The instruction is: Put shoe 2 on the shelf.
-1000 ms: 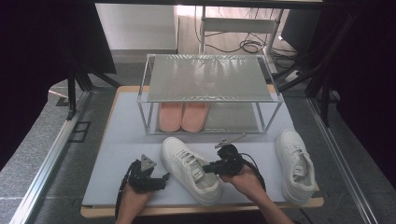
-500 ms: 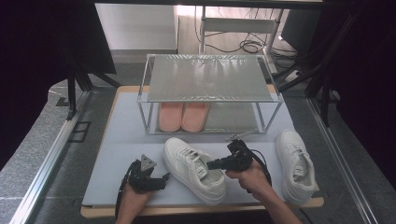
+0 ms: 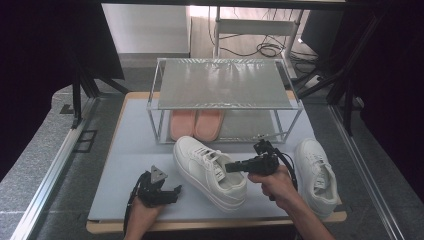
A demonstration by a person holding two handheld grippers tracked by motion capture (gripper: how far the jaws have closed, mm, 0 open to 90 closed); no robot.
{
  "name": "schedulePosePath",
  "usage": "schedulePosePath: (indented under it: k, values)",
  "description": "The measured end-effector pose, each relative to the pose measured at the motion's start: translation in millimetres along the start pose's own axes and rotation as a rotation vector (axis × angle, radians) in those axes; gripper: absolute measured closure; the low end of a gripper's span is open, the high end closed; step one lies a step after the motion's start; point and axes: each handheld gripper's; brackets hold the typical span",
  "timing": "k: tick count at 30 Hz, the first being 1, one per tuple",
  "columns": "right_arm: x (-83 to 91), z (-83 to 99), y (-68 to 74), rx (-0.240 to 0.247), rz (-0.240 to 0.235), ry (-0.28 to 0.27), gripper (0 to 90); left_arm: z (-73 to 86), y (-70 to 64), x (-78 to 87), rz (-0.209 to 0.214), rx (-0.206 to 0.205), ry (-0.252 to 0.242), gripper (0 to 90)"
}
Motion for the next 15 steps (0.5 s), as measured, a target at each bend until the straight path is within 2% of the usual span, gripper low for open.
schedulePosePath:
  k: [15]
  values:
    - [26.7, -25.3, 6.4, -0.060, -0.141, -0.108, 81.5, 0.0, 0.2, -0.1, 0.003, 0.001, 0.000, 14.6]
Point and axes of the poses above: each handheld gripper's, and its own axes: x roughly backward along the jaws, z roughly out of its underside, y roughly to its left, and after that the axes turned 6 degrees about z, right-handed
